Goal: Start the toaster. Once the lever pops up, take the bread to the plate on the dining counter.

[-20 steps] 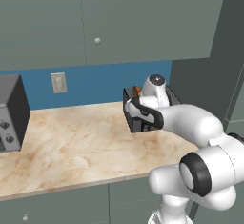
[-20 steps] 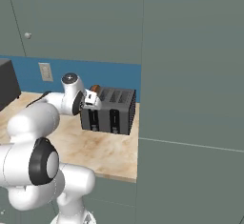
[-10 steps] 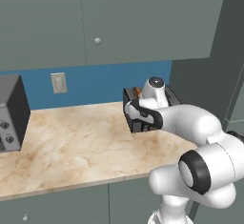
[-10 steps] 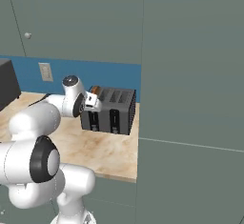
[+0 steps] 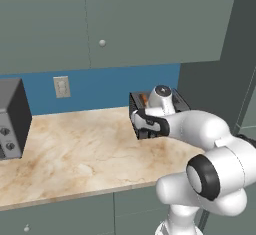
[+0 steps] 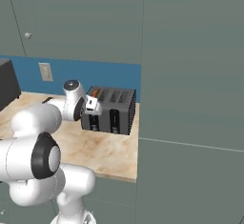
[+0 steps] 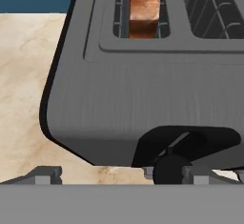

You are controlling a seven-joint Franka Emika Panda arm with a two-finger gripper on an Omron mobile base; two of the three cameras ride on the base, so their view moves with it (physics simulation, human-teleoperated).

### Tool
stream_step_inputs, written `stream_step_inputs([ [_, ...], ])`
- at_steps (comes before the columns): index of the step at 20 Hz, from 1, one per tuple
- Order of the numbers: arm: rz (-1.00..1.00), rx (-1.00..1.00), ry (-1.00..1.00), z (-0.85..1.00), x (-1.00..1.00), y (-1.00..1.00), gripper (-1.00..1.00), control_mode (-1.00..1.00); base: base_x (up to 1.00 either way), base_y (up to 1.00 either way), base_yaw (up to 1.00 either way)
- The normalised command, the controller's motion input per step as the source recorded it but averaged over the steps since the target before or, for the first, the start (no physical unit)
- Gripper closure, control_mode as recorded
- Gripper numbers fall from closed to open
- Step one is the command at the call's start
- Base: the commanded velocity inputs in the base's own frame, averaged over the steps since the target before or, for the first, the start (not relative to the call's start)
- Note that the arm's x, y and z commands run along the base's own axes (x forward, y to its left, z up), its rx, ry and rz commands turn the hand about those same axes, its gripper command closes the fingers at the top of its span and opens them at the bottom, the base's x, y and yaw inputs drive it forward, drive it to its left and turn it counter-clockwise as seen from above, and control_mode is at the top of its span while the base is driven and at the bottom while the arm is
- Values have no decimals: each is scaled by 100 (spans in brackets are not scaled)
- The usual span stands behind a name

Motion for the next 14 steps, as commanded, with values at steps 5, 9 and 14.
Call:
stream_step_inputs([
  [5, 0, 0, 0, -16, 0, 0, -100, -100, 0, 0, 0],
  [9, 0, 0, -3, -16, 0, 0, -100, -100, 0, 0, 0],
  [14, 0, 0, -5, -21, 0, 0, -100, -100, 0, 0, 0],
])
